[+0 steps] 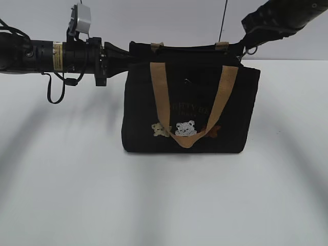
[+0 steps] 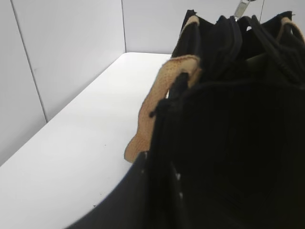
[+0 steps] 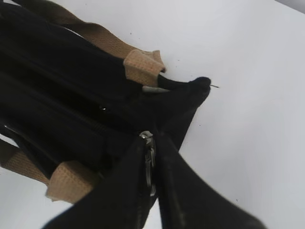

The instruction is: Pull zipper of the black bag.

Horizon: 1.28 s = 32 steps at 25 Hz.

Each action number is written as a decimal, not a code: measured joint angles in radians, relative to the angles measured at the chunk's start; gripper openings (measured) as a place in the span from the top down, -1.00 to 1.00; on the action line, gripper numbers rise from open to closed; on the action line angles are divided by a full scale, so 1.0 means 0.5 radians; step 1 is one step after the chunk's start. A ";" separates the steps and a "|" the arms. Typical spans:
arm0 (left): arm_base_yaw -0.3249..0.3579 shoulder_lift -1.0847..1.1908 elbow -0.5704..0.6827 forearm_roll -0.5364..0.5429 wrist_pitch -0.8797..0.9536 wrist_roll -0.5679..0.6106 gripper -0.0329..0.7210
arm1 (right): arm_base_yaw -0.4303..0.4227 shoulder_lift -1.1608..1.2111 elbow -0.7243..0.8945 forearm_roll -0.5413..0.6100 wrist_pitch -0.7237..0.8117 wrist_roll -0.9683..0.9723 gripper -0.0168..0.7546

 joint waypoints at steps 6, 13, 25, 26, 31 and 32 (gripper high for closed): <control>0.000 -0.058 0.000 0.175 0.001 -0.156 0.08 | 0.000 -0.016 0.000 0.062 0.000 0.001 -0.13; 0.002 -0.343 0.000 0.527 0.047 -0.710 -0.38 | 0.000 -0.171 0.000 0.067 0.116 0.006 -0.32; 0.199 -0.693 0.000 0.587 0.452 -2.017 -0.60 | -0.003 -0.454 0.000 0.061 0.394 0.128 -0.32; 0.215 -0.703 0.000 0.587 0.512 -2.057 -0.63 | -0.003 -0.465 0.000 0.061 0.399 0.135 -0.32; 0.272 -0.752 0.000 0.591 0.958 -2.303 -0.68 | -0.003 -0.506 0.000 0.061 0.417 0.147 -0.32; 0.277 -0.760 0.000 0.591 1.065 -2.332 -0.68 | -0.003 -0.512 0.000 0.061 0.422 0.147 -0.32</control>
